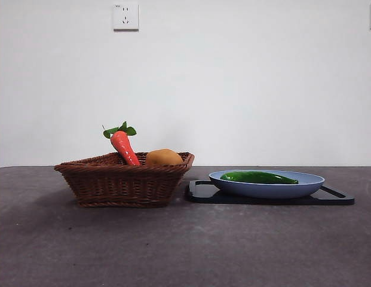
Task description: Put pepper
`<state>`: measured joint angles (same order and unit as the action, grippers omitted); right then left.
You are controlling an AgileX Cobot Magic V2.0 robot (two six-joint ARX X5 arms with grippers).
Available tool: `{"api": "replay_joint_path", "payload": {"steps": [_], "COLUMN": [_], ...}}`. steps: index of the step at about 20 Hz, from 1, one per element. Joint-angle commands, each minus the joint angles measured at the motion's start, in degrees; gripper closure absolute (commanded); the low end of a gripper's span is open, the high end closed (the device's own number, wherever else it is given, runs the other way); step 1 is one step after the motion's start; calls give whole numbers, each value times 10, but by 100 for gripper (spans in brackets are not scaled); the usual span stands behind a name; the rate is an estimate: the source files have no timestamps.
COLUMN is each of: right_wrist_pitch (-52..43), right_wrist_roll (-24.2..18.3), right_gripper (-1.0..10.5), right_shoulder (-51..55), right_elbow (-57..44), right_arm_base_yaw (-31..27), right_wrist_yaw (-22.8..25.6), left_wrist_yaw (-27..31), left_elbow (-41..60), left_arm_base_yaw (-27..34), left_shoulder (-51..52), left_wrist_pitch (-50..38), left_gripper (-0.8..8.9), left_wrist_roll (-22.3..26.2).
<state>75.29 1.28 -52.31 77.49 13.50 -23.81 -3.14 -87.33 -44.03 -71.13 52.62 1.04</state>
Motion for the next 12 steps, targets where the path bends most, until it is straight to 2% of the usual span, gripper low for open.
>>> {"api": "replay_joint_path", "payload": {"steps": [1, 3, 6, 10, 12], "right_wrist_pitch": [-3, -3, -3, -3, -3], "right_wrist_roll": [3, 3, 3, 3, 3], "right_gripper": [936, 936, 936, 936, 936], "right_shoulder": [-4, -4, -4, -4, -4], "right_elbow": [10, 10, 10, 10, 10], "right_arm_base_yaw": [2, 1, 1, 1, 1], "right_wrist_yaw": [1, 1, 1, 1, 1], "left_wrist_yaw": [-2, 22, 90, 85, 62], "left_elbow": [-12, -12, -12, 5, 47], "left_arm_base_yaw": [-6, 0, 35, 137, 203], "left_shoulder": [-4, -1, 12, 78, 129], "left_wrist_pitch": [-19, -20, -54, -141, -203], "left_gripper": [805, 805, 805, 805, 805], "left_wrist_roll": [5, 23, 23, 33, 38]}}
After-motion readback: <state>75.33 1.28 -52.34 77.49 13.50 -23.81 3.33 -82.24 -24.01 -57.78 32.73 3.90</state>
